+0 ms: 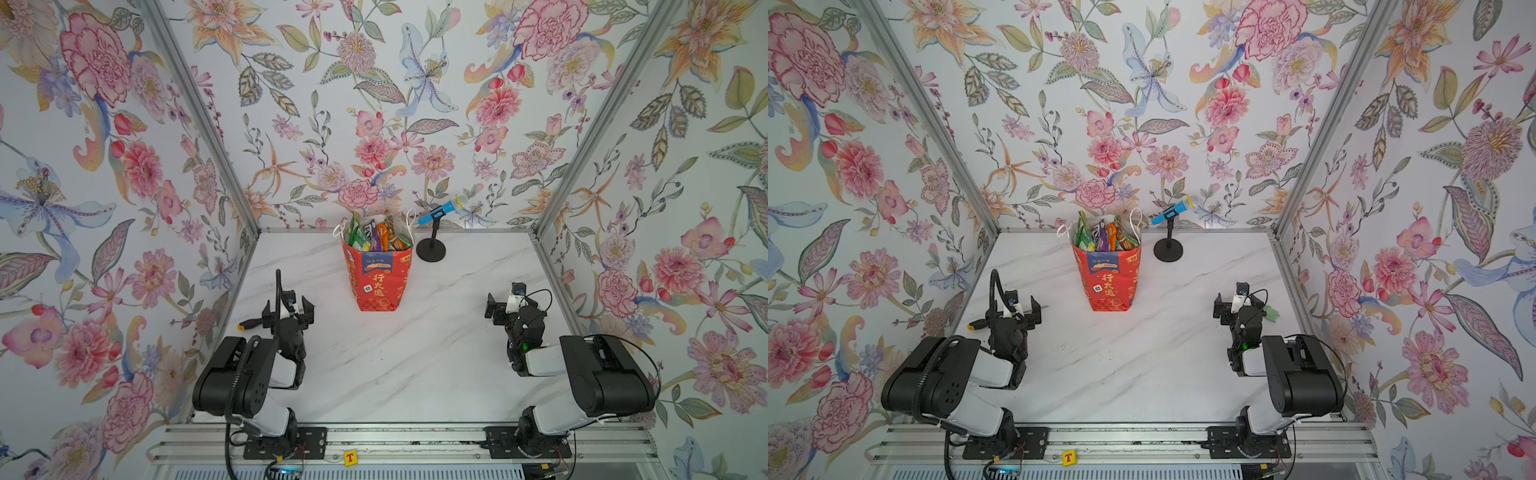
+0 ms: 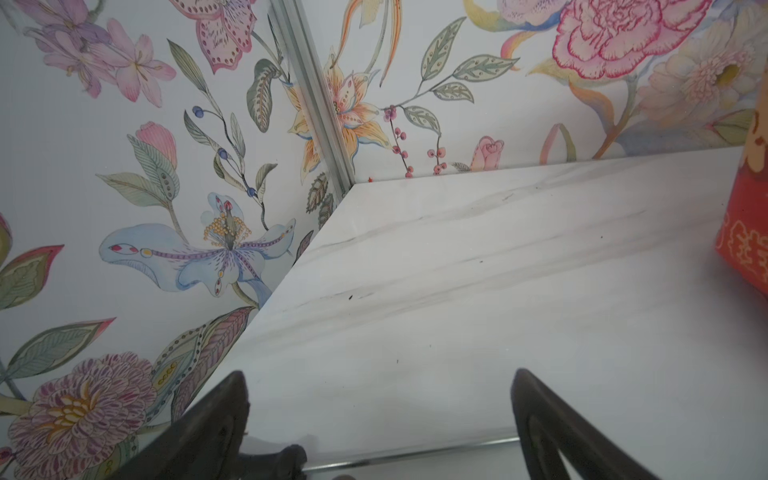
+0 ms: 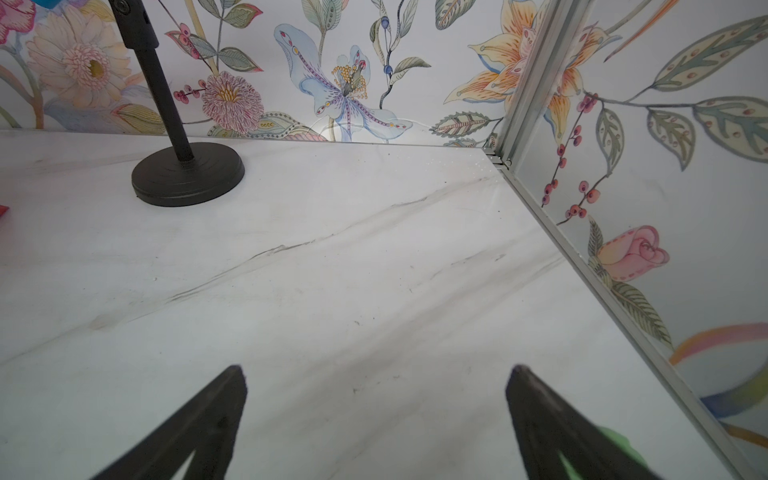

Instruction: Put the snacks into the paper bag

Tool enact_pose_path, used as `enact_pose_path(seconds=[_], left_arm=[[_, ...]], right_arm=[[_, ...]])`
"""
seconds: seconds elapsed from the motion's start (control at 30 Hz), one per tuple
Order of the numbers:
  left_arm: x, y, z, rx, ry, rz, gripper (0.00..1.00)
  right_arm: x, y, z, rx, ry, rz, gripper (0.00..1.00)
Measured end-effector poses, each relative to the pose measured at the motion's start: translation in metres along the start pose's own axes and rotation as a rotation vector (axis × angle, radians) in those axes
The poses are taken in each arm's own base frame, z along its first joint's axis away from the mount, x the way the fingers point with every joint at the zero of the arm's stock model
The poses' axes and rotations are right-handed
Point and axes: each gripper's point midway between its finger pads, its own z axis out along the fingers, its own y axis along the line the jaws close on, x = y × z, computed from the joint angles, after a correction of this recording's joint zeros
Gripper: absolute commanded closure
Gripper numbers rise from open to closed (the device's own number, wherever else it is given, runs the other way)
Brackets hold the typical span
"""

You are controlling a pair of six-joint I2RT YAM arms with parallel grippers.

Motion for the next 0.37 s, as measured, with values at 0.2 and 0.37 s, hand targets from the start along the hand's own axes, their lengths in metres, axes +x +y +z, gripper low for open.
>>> enact_pose_path(seconds=[0.2, 0.37], left_arm=[[-0.0053, 0.0002, 0.0023, -0.004, -0.016, -0.016, 0.01], [-0.0056, 0.0002, 0.0023, -0.004, -0.018, -0.017, 0.01]], right_arm=[[0.0006, -0.0004, 0.0007, -0.01, 0.004, 0.006, 0.01], [-0.0016, -0.0009, 0.0026, -0.021, 0.001, 0.014, 0.01]])
